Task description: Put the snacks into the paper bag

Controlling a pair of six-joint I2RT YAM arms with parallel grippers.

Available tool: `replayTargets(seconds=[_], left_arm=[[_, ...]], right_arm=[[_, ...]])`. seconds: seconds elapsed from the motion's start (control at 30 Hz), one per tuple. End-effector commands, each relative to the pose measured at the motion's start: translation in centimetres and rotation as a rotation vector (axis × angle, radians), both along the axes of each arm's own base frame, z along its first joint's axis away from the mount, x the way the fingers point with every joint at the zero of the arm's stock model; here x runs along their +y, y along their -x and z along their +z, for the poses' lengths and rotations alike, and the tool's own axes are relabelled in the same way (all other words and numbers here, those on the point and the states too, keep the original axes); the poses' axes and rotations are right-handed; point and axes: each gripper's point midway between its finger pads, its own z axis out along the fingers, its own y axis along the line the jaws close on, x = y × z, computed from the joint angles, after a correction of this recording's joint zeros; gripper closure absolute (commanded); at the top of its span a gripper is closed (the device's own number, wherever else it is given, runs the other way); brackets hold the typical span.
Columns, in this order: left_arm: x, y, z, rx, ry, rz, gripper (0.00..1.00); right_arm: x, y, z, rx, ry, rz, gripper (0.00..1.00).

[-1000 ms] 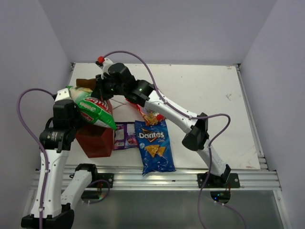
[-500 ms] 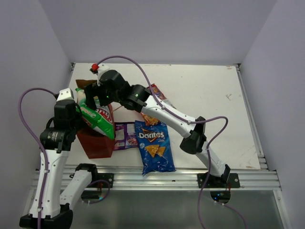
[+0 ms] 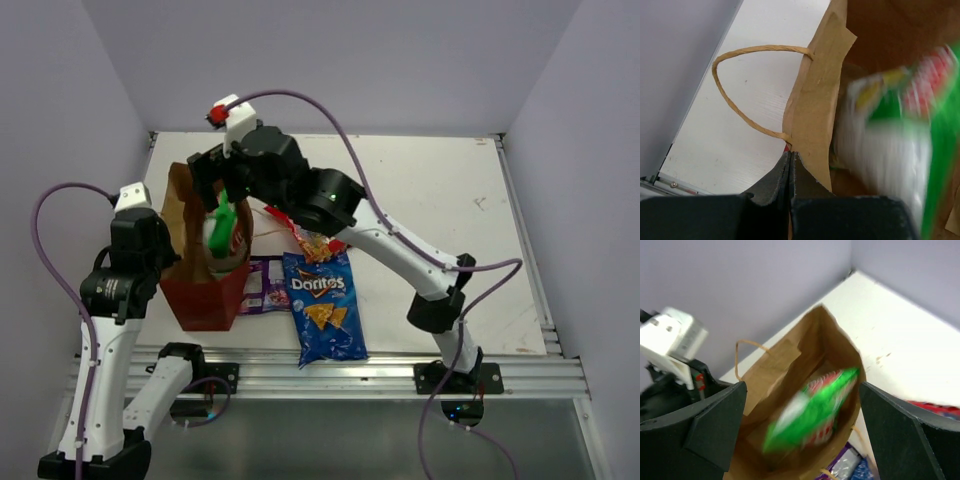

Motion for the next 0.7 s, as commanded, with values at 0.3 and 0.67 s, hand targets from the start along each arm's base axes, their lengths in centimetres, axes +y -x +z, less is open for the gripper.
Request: replayTargets(seconds=[0.3,0.67], left_arm=[[0.3,0.6,-0.6,-0.005,-0.002,0.032,1.00],[1.4,1.2,-0.2,-0.051,-0.017,0.100,1.00]], right_arm=[[-13.0,-3.3,-1.3,0.021,0.160,-0.308,0.01],[-18.4,-5.9,-19.6,0.184,0.475,-0.440,0.01]])
